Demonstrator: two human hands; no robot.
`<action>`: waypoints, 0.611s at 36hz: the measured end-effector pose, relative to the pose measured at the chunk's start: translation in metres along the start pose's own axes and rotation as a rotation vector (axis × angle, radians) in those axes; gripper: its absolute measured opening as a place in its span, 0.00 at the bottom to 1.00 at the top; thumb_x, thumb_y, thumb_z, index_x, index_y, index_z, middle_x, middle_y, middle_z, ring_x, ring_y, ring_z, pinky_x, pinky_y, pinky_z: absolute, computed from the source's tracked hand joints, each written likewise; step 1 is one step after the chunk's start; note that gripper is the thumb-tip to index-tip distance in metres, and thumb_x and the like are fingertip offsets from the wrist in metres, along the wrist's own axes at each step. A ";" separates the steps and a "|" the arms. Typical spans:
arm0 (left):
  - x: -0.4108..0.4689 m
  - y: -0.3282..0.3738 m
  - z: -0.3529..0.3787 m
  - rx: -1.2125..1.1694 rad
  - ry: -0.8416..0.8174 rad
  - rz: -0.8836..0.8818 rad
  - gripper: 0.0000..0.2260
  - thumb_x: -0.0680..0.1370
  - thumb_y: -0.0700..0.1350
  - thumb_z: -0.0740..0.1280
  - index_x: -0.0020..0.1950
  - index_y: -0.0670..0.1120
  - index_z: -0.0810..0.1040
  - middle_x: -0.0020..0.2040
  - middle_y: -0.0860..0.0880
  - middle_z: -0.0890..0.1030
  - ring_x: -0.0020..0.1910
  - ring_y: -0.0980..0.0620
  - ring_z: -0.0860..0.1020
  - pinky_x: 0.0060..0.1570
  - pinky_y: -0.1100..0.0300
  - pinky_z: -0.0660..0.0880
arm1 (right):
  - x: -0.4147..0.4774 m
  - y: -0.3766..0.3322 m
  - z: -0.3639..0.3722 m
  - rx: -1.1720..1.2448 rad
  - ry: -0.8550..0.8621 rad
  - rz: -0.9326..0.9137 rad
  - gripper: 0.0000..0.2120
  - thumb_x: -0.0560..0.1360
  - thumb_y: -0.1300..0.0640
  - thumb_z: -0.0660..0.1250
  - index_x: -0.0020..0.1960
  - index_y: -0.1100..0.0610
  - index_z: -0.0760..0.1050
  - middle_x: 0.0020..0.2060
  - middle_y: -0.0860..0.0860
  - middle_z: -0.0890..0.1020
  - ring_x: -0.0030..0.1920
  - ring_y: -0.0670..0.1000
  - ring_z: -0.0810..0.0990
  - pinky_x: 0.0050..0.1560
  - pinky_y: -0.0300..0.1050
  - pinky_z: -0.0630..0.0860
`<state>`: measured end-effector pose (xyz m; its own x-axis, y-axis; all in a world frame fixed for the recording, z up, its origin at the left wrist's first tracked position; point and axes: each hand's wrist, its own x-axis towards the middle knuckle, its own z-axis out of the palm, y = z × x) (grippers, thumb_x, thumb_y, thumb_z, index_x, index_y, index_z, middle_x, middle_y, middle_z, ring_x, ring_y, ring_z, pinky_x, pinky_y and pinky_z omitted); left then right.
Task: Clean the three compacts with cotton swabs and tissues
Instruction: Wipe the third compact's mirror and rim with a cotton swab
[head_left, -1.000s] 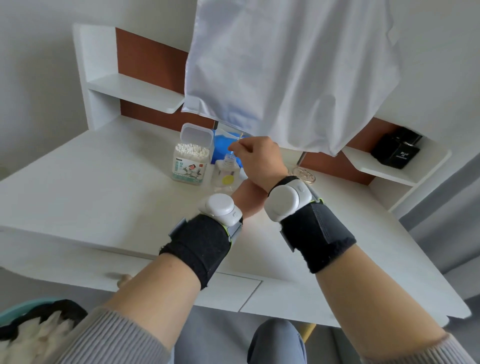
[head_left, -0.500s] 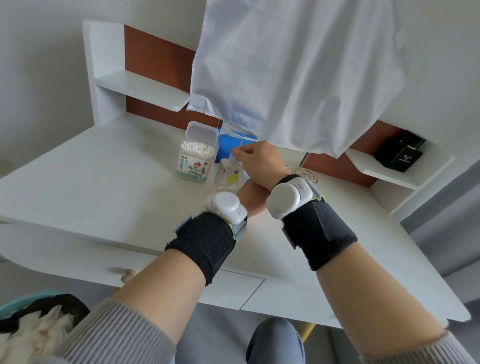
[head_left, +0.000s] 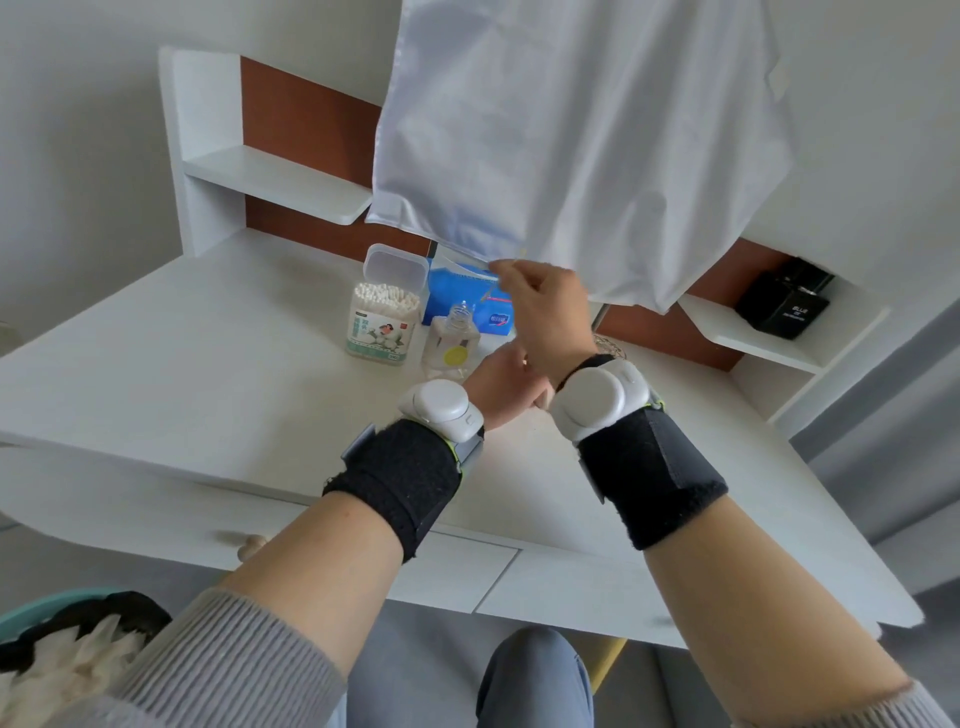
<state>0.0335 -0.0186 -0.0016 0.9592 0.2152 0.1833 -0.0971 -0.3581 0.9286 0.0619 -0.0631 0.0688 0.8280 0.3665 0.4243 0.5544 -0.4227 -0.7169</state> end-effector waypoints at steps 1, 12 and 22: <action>-0.001 0.005 0.001 -0.034 -0.006 -0.016 0.06 0.78 0.40 0.62 0.43 0.49 0.69 0.38 0.49 0.78 0.32 0.61 0.73 0.38 0.61 0.74 | -0.001 0.003 -0.009 0.046 0.048 0.014 0.13 0.77 0.54 0.62 0.48 0.60 0.82 0.39 0.57 0.82 0.40 0.52 0.77 0.45 0.47 0.73; 0.001 -0.002 0.002 -0.019 -0.024 0.033 0.18 0.78 0.47 0.67 0.66 0.49 0.71 0.51 0.52 0.73 0.53 0.53 0.72 0.52 0.63 0.66 | -0.034 0.093 -0.058 0.558 0.225 0.415 0.14 0.81 0.60 0.57 0.42 0.59 0.78 0.34 0.53 0.78 0.33 0.50 0.76 0.37 0.40 0.74; -0.003 -0.010 -0.006 0.176 -0.023 0.065 0.17 0.78 0.48 0.67 0.65 0.46 0.71 0.55 0.50 0.74 0.56 0.52 0.73 0.53 0.65 0.66 | -0.033 0.119 -0.054 0.583 0.153 0.468 0.16 0.82 0.62 0.54 0.40 0.61 0.76 0.35 0.56 0.77 0.32 0.50 0.76 0.38 0.38 0.75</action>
<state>0.0300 -0.0104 -0.0098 0.9586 0.1660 0.2315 -0.1130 -0.5243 0.8440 0.1051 -0.1698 -0.0008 0.9918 0.1197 0.0458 0.0442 0.0156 -0.9989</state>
